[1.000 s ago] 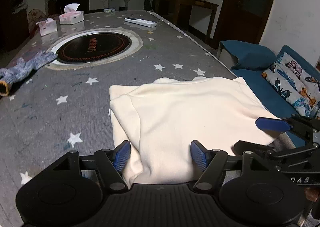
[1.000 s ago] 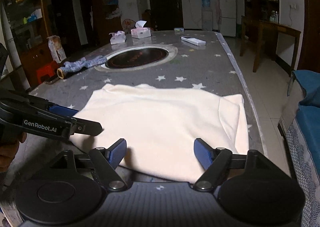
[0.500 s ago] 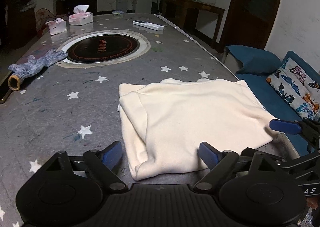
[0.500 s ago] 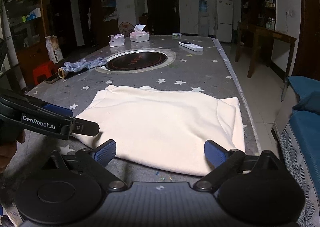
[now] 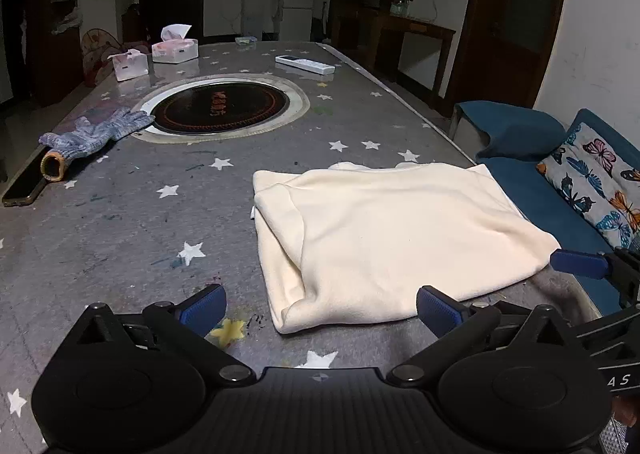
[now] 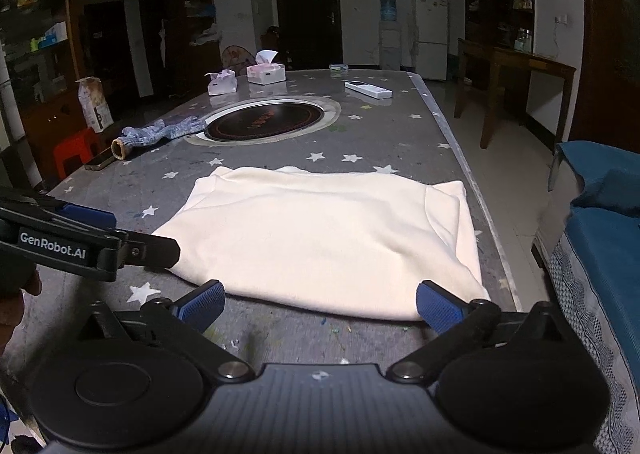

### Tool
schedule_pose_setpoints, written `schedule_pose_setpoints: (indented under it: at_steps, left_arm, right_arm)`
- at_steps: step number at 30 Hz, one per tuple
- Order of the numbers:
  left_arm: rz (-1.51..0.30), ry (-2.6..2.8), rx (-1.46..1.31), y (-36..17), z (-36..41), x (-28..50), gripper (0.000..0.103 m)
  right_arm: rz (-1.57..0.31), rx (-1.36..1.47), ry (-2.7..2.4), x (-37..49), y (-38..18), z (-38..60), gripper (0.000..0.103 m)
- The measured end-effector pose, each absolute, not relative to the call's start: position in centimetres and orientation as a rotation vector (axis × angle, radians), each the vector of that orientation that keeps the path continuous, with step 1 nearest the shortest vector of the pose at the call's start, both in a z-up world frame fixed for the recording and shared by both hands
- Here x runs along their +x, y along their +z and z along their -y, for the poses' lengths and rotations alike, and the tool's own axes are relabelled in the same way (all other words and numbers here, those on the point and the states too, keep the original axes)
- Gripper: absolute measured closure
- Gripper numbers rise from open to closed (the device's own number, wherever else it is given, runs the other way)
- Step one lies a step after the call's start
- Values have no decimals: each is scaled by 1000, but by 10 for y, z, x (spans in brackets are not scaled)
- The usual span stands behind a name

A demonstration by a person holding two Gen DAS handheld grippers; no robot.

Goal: Fold clothes

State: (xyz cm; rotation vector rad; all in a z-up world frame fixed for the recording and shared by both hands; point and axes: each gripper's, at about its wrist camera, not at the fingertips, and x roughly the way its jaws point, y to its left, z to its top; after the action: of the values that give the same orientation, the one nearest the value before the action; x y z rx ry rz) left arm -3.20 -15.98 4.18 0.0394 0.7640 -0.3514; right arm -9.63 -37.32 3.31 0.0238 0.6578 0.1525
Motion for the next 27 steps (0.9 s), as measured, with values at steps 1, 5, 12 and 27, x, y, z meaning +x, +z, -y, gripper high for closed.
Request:
schedule_pose_setpoints:
  at_steps: [1, 5, 12, 27]
  left_arm:
    - [-761, -349, 38, 42, 159, -33, 0]
    - [-752, -346, 43, 44, 157, -38, 0]
    - [-738, -341, 69, 45, 157, -49, 0]
    - [-709, -325, 50, 52, 144, -75, 0]
  right_arm:
    - [-659, 32, 148, -98, 33, 373, 0]
    - [-667, 58, 138, -102, 32, 373, 0]
    - [-663, 48, 122, -110, 33, 368, 0]
    - [-648, 61, 103, -132, 40, 360, 0]
